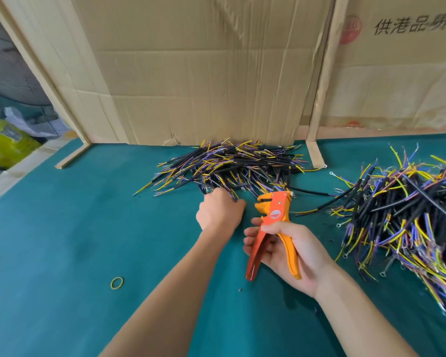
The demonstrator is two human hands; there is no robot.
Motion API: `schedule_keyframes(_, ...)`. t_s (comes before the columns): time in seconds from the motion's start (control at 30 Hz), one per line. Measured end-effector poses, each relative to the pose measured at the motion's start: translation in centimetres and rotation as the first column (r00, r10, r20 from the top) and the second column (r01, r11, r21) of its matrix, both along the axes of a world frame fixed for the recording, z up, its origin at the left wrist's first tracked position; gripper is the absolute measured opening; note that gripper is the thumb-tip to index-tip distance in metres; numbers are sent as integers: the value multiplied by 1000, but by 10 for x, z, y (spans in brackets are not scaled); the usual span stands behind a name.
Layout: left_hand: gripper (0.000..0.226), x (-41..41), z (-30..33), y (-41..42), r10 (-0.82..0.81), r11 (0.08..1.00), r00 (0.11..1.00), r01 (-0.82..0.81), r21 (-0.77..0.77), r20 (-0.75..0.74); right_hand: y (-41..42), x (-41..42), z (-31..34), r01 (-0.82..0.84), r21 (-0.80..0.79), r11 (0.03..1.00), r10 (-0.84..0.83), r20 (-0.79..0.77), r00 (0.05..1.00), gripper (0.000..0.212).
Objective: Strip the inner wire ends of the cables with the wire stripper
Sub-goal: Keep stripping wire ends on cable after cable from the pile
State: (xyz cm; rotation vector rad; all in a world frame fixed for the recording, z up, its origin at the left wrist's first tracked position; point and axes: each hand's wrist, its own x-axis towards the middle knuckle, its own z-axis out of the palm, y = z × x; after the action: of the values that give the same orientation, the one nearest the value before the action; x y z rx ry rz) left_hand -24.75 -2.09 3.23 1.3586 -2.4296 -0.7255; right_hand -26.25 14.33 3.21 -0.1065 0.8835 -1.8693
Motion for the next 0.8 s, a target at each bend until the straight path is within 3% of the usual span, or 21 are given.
schedule_keyframes(0.1, 21, 13, 1, -1, -12, 994, 995, 23, 107, -102, 1, 0, 0, 4, -3, 1000, -4, -4, 1000, 55)
schedule_keyframes(0.3, 20, 82, -6, 7, -136, 939, 921, 237, 248, -366, -1, -1, 0, -42, -34, 999, 41, -41, 998, 48)
schedule_keyframes(0.4, 16, 111, -16, 17, -241, 917, 874, 347, 195, -423, 0, 0, 0, -64, -55, 996, 60, -70, 996, 53)
schedule_keyframes(0.57, 13, 125, -27, 27, -362, 916, 835, 400, 6, -415, 6, -4, -2, -91, -121, 988, 75, -127, 989, 58)
schedule_keyframes(0.8, 18, 124, -28, 24, -372, 908, 804, 419, -2, -464, 21, -28, 2, -2, -207, 978, -39, -193, 980, 69)
